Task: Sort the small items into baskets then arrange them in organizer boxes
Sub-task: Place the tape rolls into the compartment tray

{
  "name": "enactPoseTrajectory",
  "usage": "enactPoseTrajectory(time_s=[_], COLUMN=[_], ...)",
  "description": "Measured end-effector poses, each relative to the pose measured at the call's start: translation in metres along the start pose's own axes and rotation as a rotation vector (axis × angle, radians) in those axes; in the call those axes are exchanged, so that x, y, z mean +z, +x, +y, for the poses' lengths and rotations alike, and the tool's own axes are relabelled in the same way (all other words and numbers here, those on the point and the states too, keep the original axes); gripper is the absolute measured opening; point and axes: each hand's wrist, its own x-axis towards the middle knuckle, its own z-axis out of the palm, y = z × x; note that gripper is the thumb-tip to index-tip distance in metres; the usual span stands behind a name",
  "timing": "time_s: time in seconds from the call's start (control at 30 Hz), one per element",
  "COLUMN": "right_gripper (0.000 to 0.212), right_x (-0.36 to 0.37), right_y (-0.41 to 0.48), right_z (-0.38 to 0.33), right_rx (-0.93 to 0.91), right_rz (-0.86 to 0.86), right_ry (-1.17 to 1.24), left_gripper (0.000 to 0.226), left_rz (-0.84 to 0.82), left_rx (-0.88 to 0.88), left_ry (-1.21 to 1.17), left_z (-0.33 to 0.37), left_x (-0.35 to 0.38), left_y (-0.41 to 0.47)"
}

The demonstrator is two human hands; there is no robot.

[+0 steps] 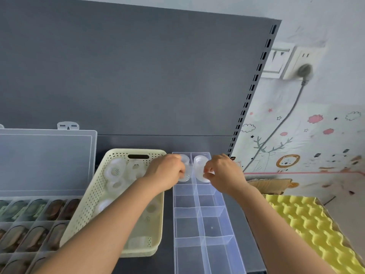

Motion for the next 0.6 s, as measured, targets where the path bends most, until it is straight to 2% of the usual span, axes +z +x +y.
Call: enactPoseTrajectory(time_s=[0.3, 0.4, 0.47, 0.6], right_gripper=[0.012, 0.015, 0.017, 0.02], right_x=[0.014, 0.014, 0.014, 0.015], right_y=[0.007, 0.009, 0.011, 0.014], right_z=[0.002, 0.003, 0.003, 0.001], right_rx=[0.06, 0.097, 0.112, 0.133], right_rz=[-0.123, -0.195, -0.225, -0.254], right_ry=[-0.02, -0.014, -0.006, 0.034], left_gripper=[0.014, 0.025, 0.029, 0.022], left_rz=[-0.144, -0.211, -0.225, -0.203], left_rx=[-0.044, -0.021, 0.002, 0.002], left_ry=[0.099, 0.129, 0.146, 0.17], left_z=[0.01, 0.009, 0.006, 0.006], left_x=[0.003, 0.006, 0.008, 0.008], left_y=[0.011, 0.011, 0.01, 0.009])
